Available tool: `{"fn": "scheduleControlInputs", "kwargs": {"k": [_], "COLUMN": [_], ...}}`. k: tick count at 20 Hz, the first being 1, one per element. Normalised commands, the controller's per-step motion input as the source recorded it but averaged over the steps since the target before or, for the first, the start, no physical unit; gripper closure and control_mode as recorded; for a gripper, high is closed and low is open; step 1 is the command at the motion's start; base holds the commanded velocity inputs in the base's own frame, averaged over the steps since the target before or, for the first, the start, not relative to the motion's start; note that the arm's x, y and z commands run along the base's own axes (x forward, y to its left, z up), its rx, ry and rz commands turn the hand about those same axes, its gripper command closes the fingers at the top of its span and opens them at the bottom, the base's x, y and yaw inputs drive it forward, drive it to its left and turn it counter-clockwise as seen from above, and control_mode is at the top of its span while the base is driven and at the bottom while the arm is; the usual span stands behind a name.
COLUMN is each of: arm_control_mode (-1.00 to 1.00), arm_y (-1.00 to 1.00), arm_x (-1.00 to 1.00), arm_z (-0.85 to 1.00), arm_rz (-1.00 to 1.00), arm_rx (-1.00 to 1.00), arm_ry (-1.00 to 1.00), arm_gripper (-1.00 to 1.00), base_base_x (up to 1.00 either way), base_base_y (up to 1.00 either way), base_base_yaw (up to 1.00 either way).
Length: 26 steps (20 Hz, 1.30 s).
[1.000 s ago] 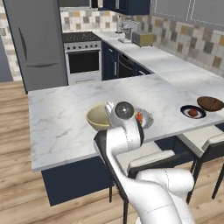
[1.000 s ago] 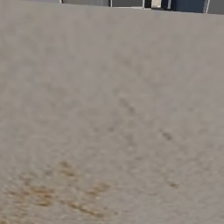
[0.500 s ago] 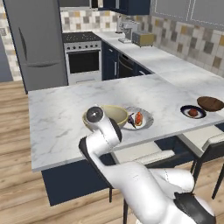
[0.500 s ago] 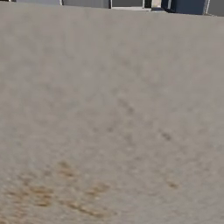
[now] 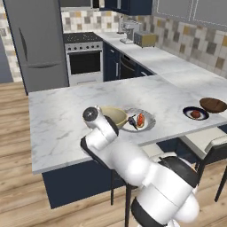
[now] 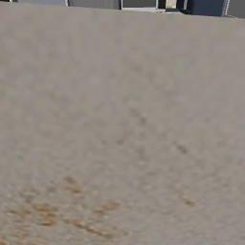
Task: Take the smaller bowl and place it next to the appetizer plate on the dining counter , and place the larger bowl next to the plate with cooked food.
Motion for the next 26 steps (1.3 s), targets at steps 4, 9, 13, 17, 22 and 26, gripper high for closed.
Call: {"fn": "scheduleControlInputs", "kwargs": {"k": [4,9,13,17,22,26], "arm_control_mode": [-1.0,-1.0,-1.0,-1.0,-1.0,-1.0], "arm_y": [0.05,0.08,0.26,0.26,0.17,0.0], "arm_x": [0.55,0.4,0.26,0.44,0.1,-0.03], "arm_z": [-0.34,-0.45,-0.42,-0.4,-0.24,0.03], "arm_rz": [-0.03,-0.02,0.0,0.0,0.0,-0.08], "arm_rx": [0.0,0.0,0.0,0.0,0.02,0.1], "arm_ry": [0.0,0.0,0.0,0.0,0.0,0.0], "arm_gripper": [1.0,1.0,1.0,1.0,1.0,1.0], "base_base_x": [0.0,0.0,0.0,0.0,0.0,0.0], "base_base_y": [0.0,0.0,0.0,0.0,0.0,0.0], "base_base_yaw": [0.0,0.0,0.0,0.0,0.0,0.0]}}
